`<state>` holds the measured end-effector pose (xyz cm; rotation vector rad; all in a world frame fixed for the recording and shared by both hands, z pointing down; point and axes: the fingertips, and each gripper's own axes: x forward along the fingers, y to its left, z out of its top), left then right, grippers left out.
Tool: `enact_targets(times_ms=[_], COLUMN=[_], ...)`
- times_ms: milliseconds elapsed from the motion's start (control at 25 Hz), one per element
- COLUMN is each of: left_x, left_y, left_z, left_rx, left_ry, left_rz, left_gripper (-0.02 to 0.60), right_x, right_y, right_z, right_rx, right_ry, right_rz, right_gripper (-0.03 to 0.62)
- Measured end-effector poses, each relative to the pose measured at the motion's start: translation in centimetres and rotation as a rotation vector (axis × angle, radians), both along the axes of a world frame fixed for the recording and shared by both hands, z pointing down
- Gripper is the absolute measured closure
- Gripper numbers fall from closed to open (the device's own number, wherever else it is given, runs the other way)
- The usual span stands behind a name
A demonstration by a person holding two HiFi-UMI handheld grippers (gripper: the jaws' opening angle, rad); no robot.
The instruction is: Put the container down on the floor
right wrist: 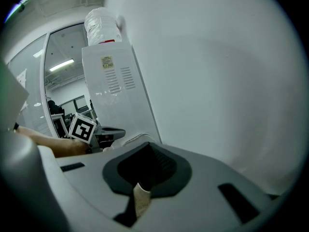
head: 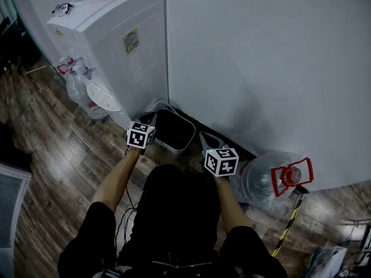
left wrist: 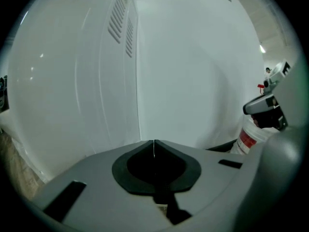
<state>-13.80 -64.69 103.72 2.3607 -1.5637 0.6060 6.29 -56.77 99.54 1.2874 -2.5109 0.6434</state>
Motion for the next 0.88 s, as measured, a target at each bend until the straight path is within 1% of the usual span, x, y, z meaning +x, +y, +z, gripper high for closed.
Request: enact_targets(times_ms=[160,280,520,720,880], left_x=[1.1,2.1,3.4,4.6,5.0], left_y=[0.0,0.0,-0.7,-0.9,-0.8], left_z=[-2.2,-4.1,-8.8,-13.2,-17.8], left_rx=[0.035,0.052,0.087,0.074,0.05], left_ry=[0.03,0.056,0.056,0.076,0.079], left_rz=[0.016,0.033,0.072,0.081,0.083], left_gripper=[0.568,0.567,0.568,0.568,0.566], right_x=[-0.1,-0.4,-1.5,-1.2,-1.2], right_y=[0.0,-0.5,-1.3,-1.6,-1.8], right_z=[-1.0,-2.1,-6.7,-11.2,-16.3], right_rx=[0.038,0.045,0.063,0.036,0.015], right_ry=[0.006,0.005,0.006,0.025,0.037], right_rz=[0.01,0.03,0.022,0.025,0.016], right_gripper=[0.584,0.585,0.585,0.585,0.585])
